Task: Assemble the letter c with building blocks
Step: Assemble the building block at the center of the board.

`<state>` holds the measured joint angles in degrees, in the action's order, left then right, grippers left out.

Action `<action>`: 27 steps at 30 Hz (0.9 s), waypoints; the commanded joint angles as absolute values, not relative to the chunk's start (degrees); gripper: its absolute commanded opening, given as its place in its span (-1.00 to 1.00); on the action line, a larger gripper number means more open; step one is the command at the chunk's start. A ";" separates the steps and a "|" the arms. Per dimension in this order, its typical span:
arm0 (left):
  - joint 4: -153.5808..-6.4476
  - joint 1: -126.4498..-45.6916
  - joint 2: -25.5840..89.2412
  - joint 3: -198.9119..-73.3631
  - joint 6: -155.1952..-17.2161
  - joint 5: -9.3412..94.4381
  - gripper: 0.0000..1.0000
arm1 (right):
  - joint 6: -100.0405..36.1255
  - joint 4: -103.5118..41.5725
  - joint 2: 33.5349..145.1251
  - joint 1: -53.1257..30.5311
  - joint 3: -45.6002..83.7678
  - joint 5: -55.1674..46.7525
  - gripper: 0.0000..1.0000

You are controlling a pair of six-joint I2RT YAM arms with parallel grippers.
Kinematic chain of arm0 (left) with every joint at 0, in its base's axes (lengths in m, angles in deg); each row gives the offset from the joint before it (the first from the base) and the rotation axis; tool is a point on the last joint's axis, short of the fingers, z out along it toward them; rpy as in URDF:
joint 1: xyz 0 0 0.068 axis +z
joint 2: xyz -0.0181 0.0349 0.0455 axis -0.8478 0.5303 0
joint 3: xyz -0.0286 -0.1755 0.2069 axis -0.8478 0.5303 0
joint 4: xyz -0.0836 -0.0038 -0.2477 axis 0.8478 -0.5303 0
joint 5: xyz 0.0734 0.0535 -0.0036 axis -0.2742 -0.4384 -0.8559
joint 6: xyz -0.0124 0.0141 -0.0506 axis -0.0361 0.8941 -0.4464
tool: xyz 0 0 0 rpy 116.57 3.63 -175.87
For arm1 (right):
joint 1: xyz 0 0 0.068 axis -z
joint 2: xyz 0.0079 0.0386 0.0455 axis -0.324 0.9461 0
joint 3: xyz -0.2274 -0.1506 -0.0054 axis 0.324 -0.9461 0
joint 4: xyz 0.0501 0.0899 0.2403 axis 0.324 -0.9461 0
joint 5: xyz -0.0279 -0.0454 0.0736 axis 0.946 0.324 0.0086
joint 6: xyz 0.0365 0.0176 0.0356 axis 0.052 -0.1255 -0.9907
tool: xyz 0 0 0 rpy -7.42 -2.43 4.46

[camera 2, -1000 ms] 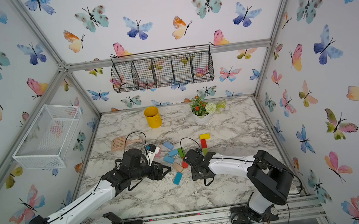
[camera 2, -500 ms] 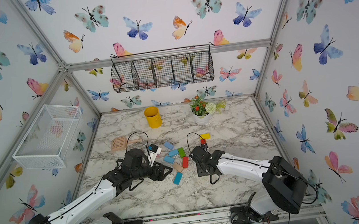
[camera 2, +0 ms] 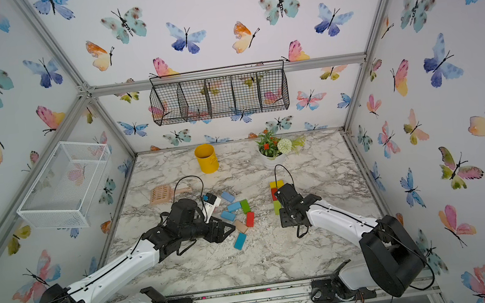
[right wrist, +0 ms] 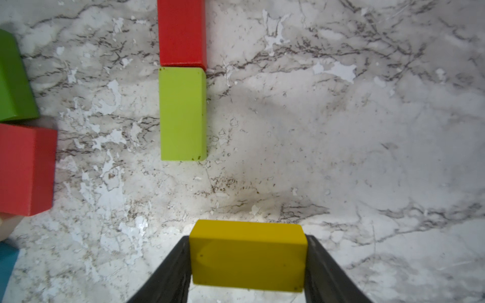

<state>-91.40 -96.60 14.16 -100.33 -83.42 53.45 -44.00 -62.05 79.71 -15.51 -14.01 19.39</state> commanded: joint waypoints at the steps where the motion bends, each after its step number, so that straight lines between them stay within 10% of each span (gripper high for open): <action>1: -91.34 -97.13 14.58 -101.18 -83.40 53.26 0.60 | -41.04 -58.77 81.08 -14.89 -14.65 17.56 0.22; 27: -91.85 -97.96 16.96 -102.31 -82.88 52.99 0.60 | -41.71 -50.48 87.71 -14.67 -15.31 13.97 0.22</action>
<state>-91.46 -97.48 16.56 -100.97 -83.38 53.37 -41.07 -51.56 86.83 -14.88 -14.99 14.77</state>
